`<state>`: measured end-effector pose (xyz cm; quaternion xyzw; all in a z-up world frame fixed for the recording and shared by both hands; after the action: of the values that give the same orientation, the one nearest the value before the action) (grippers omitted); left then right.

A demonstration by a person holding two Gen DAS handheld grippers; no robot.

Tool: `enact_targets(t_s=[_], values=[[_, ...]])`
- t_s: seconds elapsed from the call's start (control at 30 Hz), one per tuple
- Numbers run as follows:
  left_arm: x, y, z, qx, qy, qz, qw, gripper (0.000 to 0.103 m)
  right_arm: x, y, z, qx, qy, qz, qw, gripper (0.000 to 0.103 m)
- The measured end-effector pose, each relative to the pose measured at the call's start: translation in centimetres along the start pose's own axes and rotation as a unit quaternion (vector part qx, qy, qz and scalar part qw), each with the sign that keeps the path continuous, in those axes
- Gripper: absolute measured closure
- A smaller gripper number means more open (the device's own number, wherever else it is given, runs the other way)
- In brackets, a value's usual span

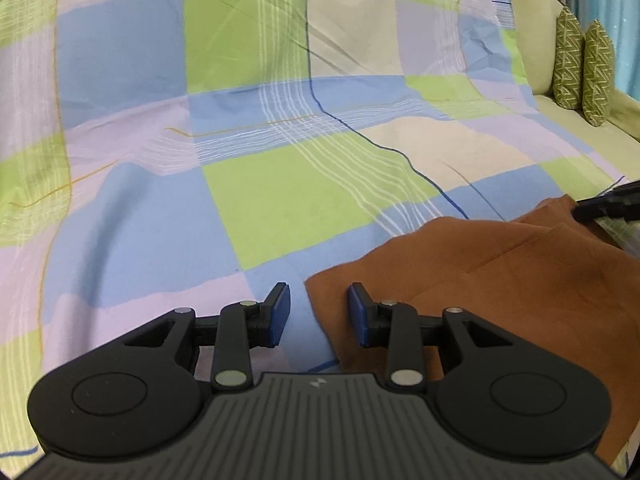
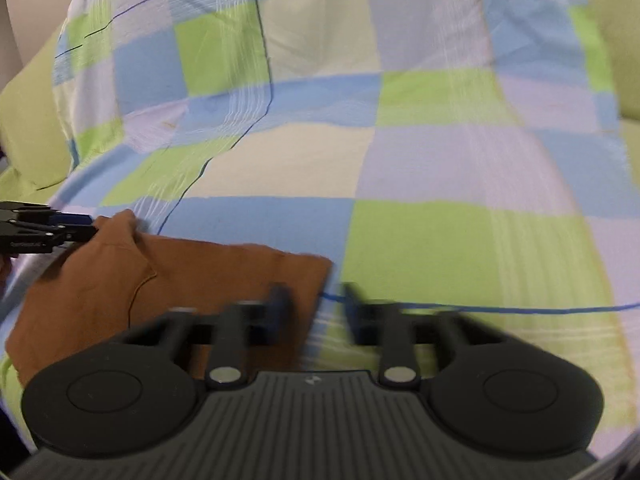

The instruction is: Fold clothes

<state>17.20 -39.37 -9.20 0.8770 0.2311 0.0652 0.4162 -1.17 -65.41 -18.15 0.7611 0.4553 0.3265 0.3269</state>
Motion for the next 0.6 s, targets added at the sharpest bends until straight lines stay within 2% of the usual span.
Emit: enact_targets(t_s=[0.1,0.17,0.2,0.27,0.3,0.33,0.37,0.4,0.43,0.5,0.6], values=[[0.4,0.2,-0.1,-0.016,0.028,0.01,0.9994,0.1,-0.8,1.1,-1.4,-0.06,-0.029,0.006,0.998,0.103],[0.5,0.3,0.2,-0.007,0.018,0.003,0.9998,0.1,-1.3,1.2,-1.3,-0.078,-0.052,0.018,0.995,0.103],[0.4,0.2,0.4,-0.003,0.013,0.003,0.9999,0.099,-1.5,1.1,-1.1,-0.078,-0.06,0.019,0.995,0.102],[0.1,0.2,0.4,0.001,0.008,0.008,0.9999,0.095,-1.3,0.3,-0.1,-0.05,-0.067,0.007,0.996,0.099],[0.0,0.3,0.4,-0.001,0.002,0.005,1.0,0.087,-1.3,0.0,0.1,-0.045,-0.074,0.001,0.996,0.09],[0.0,0.4,0.5,-0.003,-0.003,0.002,1.0,0.07,-1.2,0.0,-0.3,-0.055,-0.085,-0.003,0.995,0.088],[-0.1,0.5,0.5,-0.005,-0.009,-0.001,0.9999,0.062,-1.2,0.1,-0.9,-0.072,-0.095,-0.006,0.993,0.088],[-0.2,0.6,0.5,-0.007,-0.014,-0.004,0.9999,0.054,-1.1,0.4,-1.4,-0.088,-0.091,-0.008,0.992,0.087],[-0.2,0.8,0.6,-0.007,-0.019,-0.005,0.9998,0.052,-0.9,0.7,-1.8,-0.096,-0.082,-0.01,0.992,0.086],[-0.3,1.4,1.4,0.009,-0.033,-0.001,0.9994,0.051,-0.1,1.4,-1.9,-0.103,-0.062,-0.037,0.992,0.076],[-1.0,1.5,2.1,0.027,-0.033,0.033,0.9986,0.053,1.7,2.4,-0.8,-0.09,-0.026,-0.093,0.991,0.072]])
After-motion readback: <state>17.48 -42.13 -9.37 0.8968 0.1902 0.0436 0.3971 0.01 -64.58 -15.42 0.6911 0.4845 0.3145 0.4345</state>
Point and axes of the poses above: each gripper's, at about its wrist camera, not at the fingertips, and z roughly the way its jaws point, x to its left, y to its top, the point moved 4 cm from there along z, roughly the way its jaws point, and after that the axes turned 9 degrees about -y, right-handed, at the moved point
